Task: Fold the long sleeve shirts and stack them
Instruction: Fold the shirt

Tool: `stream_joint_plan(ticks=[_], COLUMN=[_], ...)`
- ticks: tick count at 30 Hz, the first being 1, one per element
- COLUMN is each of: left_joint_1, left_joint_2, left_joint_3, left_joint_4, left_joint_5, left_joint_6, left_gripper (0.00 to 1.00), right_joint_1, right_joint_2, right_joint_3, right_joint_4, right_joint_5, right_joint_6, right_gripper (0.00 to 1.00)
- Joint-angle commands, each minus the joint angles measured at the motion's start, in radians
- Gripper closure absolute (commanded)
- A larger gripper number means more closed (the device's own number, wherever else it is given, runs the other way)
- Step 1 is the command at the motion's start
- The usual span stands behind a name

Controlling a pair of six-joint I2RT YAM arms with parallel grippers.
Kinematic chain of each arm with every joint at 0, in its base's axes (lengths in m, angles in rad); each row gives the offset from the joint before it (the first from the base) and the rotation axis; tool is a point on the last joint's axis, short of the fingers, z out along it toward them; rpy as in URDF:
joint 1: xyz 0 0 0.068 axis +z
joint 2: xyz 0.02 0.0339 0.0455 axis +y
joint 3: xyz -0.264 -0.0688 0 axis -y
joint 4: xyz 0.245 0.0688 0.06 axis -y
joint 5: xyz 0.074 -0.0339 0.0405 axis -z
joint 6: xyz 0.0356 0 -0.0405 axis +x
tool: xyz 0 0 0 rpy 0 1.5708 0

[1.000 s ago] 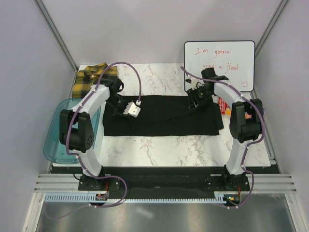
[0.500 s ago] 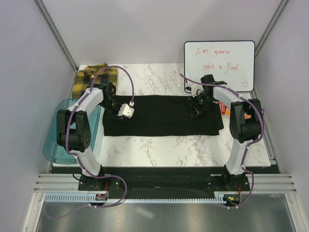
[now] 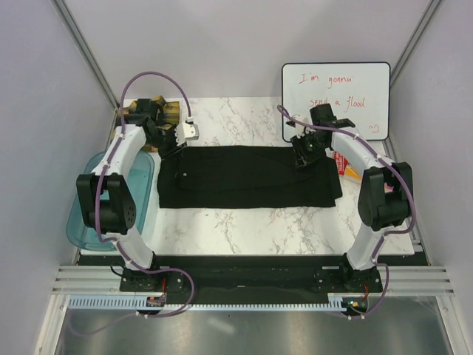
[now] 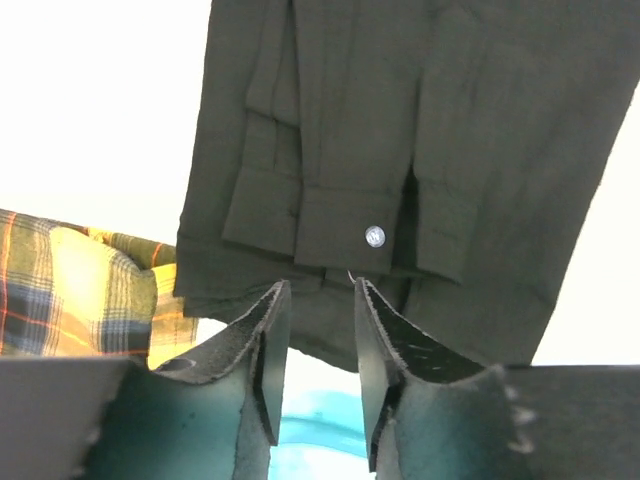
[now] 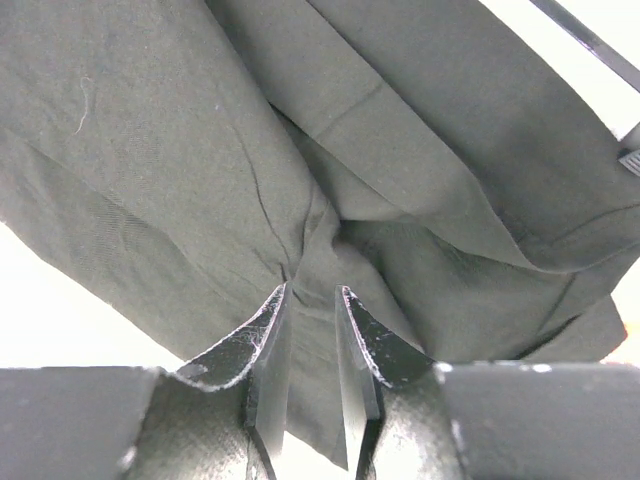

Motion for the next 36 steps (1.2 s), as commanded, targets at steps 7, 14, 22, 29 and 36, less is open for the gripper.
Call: stream_joint_plan(ticks=[7,14,22,29,36], left_joint_1=[-0.139,-0.185,-0.393,-0.656,-0.653], left_joint_2=[0.172,0.19,-0.008,-0.153,-0.19], left_joint_3=[-0.089,-0.249,-0.687,-0.67,-0.338], left_joint_4=[0.205,0.252,0.194,0.018,-0.04], left_joint_5=[-0.285,-0.432,-0.477,-0.166,-0.052], left_joint_6=[-0.311,-0.298,-0.348,-0.618,-0.747], left_gripper=[0.71,0.79,0.84,0.82,0.77], right_joint_1=[0.057,0.081,0.084,0.083,0.115], right_joint_2=[0.074,0.121,0.056,-0.019,-0.053], right_joint_3=[-0.061,-0.115,-0.181,-0.115,-0.063], right_joint_4=[0.071,0.108,0.102,0.076,0.013], right_joint_5=[0.123,0.23,0.287,0.376,0.348], right_joint_6=[0.083,0.077,0.028,-0.023,0.009], right_gripper=[0.71,0.73,0.73,0.73,0.73])
